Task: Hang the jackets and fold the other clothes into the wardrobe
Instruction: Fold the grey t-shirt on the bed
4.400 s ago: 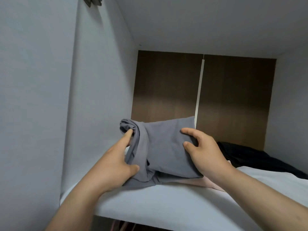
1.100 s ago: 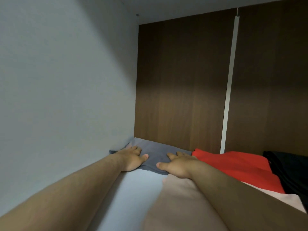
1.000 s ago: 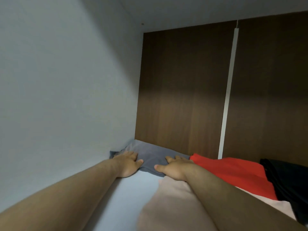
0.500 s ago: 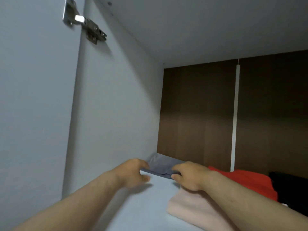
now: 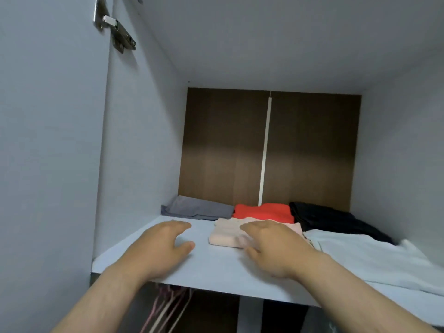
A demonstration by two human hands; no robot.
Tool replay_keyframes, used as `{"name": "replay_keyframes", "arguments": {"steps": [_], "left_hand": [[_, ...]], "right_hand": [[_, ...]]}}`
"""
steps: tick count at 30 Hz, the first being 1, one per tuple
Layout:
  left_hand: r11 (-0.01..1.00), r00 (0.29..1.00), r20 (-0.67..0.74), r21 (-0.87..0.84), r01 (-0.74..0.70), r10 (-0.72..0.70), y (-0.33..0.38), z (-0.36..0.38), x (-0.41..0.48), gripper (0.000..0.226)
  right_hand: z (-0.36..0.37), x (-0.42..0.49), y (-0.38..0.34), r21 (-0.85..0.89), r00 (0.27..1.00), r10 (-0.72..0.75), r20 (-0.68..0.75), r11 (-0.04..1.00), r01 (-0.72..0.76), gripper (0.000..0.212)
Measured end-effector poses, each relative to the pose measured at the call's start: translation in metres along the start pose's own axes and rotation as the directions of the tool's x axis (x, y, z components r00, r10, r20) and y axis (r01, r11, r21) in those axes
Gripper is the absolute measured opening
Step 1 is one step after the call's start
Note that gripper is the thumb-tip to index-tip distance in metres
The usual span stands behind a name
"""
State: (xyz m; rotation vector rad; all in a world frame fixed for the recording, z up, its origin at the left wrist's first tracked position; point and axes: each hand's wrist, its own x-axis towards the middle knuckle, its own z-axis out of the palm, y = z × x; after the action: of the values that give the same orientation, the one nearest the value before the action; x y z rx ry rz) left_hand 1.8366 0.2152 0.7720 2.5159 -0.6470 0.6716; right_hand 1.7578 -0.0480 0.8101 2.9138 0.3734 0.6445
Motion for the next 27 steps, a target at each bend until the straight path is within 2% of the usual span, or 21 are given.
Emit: {"name": "replay_keyframes", "arguments": {"steps": [3, 15, 21, 27], "left_hand": [[0.998, 0.998, 0.009, -0.028, -0.057, 0.057, 0.014, 0.002, -0.025, 0.056], [0.948, 0.946, 0.133, -0.162, -0.273, 0.296, 0.101, 0.016, -0.122, 0.061], [0.892, 0.869, 0.218, -0.200, -0.405, 0.444, 0.172, 0.011, -0.174, 0.065], [0.774, 0.769, 0.219, -0.399, -0.491, 0.601, 0.280, 0.012, -0.265, 0.060]], "right_hand": [[-0.002, -0.051, -0.019, 0.000, 0.996, 0.092, -0.009, 0.996, -0.092, 0.049], [-0.065, -0.229, -0.035, -0.070, 0.938, 0.346, 0.002, 0.936, -0.345, 0.029], [-0.103, -0.340, -0.048, -0.220, 0.876, 0.483, -0.007, 0.854, -0.472, 0.037], [-0.142, -0.475, -0.088, -0.206, 0.777, 0.629, 0.017, 0.763, -0.613, 0.042]]}}
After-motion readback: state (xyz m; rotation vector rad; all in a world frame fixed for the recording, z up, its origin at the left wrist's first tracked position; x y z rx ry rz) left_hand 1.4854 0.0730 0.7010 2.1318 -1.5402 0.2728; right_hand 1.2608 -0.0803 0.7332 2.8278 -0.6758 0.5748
